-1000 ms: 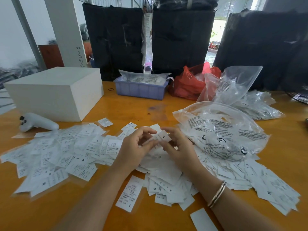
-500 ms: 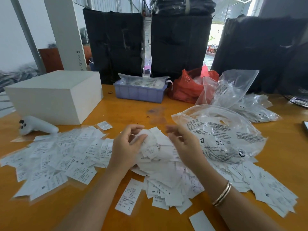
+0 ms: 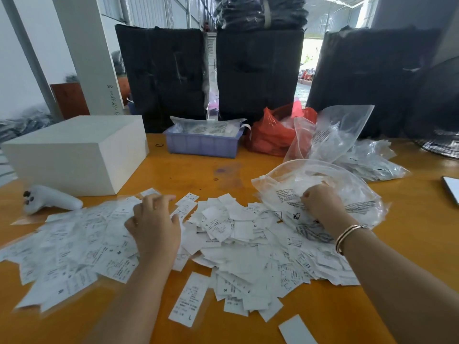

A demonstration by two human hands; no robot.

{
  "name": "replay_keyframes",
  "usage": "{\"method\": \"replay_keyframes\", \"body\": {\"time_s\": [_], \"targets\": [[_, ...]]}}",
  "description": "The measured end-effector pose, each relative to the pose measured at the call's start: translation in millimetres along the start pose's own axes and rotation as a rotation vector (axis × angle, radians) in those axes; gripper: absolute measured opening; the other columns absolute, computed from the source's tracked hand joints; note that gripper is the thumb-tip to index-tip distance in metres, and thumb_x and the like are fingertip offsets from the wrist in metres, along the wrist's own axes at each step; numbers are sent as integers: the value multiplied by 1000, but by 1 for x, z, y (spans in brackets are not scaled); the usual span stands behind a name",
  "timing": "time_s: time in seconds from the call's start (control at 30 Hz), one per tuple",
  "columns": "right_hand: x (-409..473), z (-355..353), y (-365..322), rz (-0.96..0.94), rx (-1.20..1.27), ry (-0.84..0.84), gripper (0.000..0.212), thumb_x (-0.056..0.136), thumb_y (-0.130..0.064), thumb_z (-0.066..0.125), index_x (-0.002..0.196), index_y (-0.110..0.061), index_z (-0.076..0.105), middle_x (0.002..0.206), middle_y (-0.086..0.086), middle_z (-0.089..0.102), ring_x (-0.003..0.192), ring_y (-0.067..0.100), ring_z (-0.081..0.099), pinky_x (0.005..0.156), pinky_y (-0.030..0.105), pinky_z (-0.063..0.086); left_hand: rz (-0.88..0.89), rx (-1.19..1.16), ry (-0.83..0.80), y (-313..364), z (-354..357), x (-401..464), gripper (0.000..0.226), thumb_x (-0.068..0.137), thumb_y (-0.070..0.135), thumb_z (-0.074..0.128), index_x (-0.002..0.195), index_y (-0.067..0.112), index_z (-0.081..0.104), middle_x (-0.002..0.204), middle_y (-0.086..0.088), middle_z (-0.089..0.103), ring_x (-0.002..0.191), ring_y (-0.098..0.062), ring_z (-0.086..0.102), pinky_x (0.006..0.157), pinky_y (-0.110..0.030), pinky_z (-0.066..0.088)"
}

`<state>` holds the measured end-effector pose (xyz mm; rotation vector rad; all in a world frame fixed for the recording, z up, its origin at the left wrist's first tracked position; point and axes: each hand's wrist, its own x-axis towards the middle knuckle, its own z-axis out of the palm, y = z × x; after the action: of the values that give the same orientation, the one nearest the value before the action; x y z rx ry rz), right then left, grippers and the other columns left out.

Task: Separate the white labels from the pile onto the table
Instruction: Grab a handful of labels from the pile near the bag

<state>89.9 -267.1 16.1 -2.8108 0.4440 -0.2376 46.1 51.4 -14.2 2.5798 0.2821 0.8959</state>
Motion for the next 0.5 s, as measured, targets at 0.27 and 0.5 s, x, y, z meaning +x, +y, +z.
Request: {"method": "replay_keyframes", "body": {"time_s": [0.27,0.5], "targets": [[-3,7,4,43,351,176,14,83,-16,60,71,-15,67,82,2,65,75,22,57,65,30,45,585,-420,-390,20,3,-16,22,90,14,60,109,24,65,108,13,59,107,-6,50,95,-28,42],[-6,5,8,13,318,241,20,89,-21,57,75,-11,67,83,8,67,78,27,57,74,38,49,559,-509,-438,23,6,-19,18,91,16,60,105,25,67,102,16,62,104,-7,53,92,-35,45]]}}
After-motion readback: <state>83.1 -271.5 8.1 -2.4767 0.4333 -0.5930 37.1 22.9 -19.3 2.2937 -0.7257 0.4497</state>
